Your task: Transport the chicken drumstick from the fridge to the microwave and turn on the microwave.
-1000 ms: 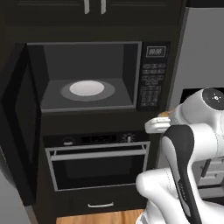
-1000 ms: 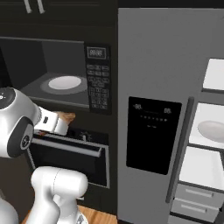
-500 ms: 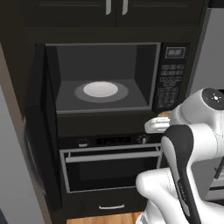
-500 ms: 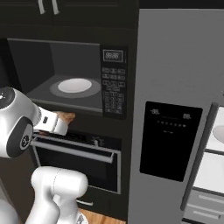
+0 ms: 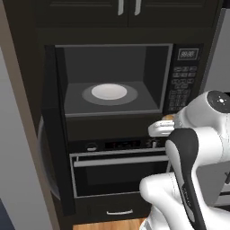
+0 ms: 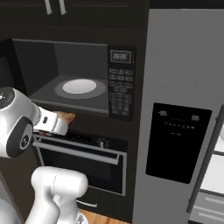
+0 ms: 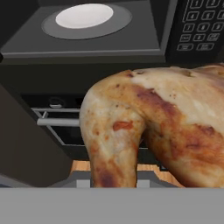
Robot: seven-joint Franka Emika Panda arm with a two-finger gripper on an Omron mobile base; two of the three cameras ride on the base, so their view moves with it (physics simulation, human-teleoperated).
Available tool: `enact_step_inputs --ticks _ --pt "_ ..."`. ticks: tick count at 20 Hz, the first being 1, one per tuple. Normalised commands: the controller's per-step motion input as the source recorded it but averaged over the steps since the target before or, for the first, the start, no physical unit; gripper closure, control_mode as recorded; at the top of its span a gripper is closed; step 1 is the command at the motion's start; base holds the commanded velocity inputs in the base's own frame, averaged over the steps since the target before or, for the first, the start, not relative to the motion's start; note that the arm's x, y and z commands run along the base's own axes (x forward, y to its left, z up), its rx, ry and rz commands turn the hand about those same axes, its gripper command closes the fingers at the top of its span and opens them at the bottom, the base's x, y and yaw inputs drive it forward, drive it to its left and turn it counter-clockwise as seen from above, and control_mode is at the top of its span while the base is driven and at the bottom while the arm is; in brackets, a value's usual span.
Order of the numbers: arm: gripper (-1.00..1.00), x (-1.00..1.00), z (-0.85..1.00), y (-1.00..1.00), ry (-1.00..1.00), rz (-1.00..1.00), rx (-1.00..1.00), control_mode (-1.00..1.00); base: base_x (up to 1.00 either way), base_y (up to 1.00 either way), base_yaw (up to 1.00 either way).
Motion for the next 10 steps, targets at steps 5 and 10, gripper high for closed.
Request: enact_step_inputs --ticks 5,10 --pt "1.0 0.16 0.0 0.08 0.0 0.01 -0.01 -1.0 0.12 0.13 0.01" --pt "1.0 0.37 0.0 0.08 0.0 0.02 0.0 -1.0 0.0 0.0 0.0"
